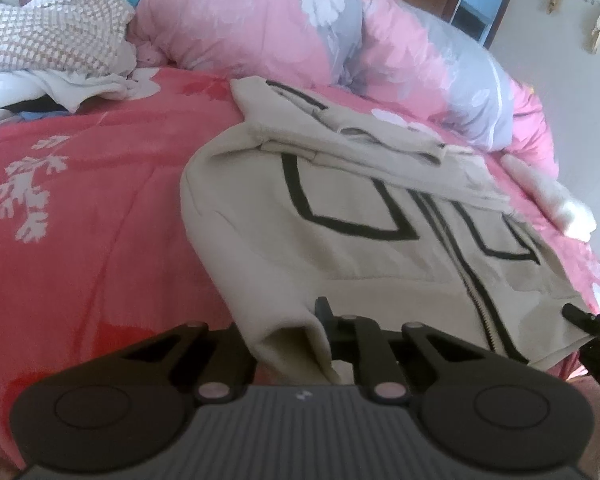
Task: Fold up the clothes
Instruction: 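Lift the held hem up with both tools toward the hood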
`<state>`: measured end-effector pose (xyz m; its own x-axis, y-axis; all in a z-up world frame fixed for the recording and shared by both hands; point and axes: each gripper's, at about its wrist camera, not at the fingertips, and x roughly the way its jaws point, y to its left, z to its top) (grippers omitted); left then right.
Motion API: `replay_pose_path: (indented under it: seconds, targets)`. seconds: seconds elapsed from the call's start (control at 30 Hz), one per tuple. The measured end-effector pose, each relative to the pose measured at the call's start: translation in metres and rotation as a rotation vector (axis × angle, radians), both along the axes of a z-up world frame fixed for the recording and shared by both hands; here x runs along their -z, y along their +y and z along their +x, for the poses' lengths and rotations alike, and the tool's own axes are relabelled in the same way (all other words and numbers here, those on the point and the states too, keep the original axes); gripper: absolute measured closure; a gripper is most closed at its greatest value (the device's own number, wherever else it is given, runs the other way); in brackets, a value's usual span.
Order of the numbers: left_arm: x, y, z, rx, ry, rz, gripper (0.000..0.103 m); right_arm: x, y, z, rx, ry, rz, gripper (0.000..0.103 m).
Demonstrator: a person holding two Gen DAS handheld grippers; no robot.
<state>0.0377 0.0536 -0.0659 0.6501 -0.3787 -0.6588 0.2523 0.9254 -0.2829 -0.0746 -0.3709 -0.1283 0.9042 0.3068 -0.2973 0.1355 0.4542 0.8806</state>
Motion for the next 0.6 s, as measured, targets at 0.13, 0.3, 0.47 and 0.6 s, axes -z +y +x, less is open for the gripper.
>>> replay_pose_path:
  seconds: [0.13,0.3,0.47,0.6]
  targets:
    - [-0.005,0.003,-0.001,0.001,-0.020,-0.032,0.092,-0.006,0.001,0.003,-0.003,-0.015,-0.014,0.098]
    - [-0.008,0.004,0.001,0.001,-0.032,-0.048,0.093,-0.013,0.002,0.004,-0.004,-0.044,-0.019,0.098]
    - [-0.006,0.002,0.002,-0.001,-0.031,-0.043,0.093,-0.014,0.001,0.006,-0.005,-0.051,-0.021,0.098]
    - [-0.006,0.003,0.003,0.000,-0.032,-0.041,0.093,-0.011,0.000,0.007,-0.004,-0.049,-0.014,0.098]
